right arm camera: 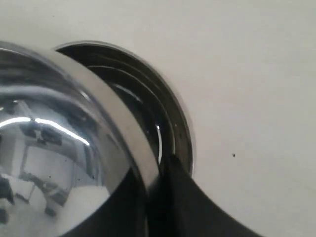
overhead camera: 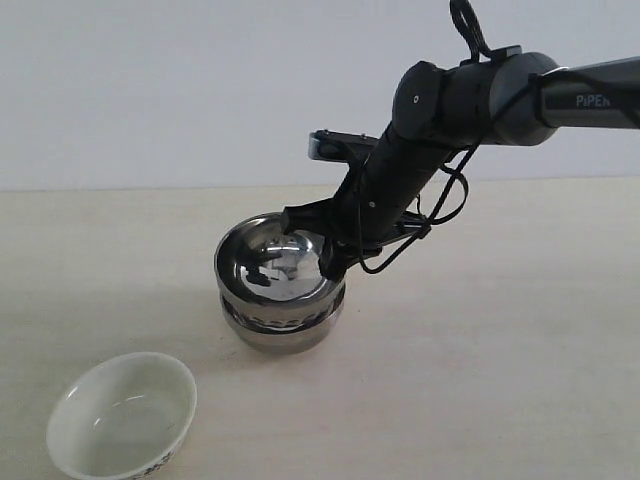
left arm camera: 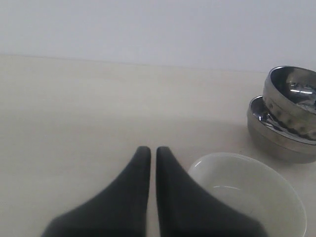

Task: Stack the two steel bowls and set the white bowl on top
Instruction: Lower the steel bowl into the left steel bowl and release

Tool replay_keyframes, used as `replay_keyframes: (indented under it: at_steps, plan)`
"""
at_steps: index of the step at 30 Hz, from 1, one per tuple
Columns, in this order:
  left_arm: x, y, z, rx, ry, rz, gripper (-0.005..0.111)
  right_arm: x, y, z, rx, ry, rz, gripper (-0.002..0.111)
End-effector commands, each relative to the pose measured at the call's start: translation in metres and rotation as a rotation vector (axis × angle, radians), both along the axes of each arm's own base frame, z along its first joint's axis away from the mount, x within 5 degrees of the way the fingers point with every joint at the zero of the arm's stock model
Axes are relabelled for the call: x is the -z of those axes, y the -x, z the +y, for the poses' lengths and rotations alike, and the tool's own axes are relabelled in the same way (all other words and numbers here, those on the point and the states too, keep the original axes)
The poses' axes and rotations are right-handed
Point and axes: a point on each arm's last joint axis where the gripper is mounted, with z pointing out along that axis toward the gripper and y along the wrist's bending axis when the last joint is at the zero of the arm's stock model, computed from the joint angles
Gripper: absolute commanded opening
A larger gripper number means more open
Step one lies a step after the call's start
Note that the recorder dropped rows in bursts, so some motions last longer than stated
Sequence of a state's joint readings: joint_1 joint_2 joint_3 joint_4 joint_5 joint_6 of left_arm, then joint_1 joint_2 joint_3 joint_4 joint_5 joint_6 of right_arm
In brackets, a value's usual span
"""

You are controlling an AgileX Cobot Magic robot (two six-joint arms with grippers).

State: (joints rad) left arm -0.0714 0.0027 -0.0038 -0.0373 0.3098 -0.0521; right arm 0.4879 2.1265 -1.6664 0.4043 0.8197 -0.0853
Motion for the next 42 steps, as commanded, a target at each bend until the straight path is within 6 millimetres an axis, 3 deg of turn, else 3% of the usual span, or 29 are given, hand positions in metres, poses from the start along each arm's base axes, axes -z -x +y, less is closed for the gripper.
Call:
replay_keyframes:
  at_steps: [1, 15, 17, 22, 24, 31, 42]
  plan:
    - [0.001, 0.0, 0.0, -0.003, -0.001, -0.002, 0.004, -0.004, -0.002, 0.0, 0.006, -0.004, -0.019, 0.0]
    - [0.001, 0.0, 0.0, -0.003, -0.001, -0.002, 0.004, 0.002, -0.004, 0.001, 0.009, -0.002, -0.013, 0.002]
    - [0.001, 0.0, 0.0, -0.003, -0.001, -0.002, 0.004, 0.007, -0.004, 0.001, 0.01, 0.002, -0.002, 0.009]
    - [0.001, 0.0, 0.0, -0.003, -0.001, -0.002, 0.004, 0.017, -0.005, 0.002, 0.0, 0.008, 0.012, 0.046]
    - [0.001, 0.0, 0.0, -0.003, -0.001, -0.002, 0.004, 0.015, -0.006, 0.003, -0.005, 0.005, 0.001, 0.054]
    - [0.001, 0.0, 0.0, -0.003, -0.001, -0.002, 0.004, 0.003, -0.004, 0.002, -0.024, 0.0, -0.023, 0.044]
    - [0.001, 0.0, 0.0, -0.003, -0.001, -0.002, 0.004, -0.004, 0.002, 0.0, -0.045, 0.011, 0.005, 0.045]
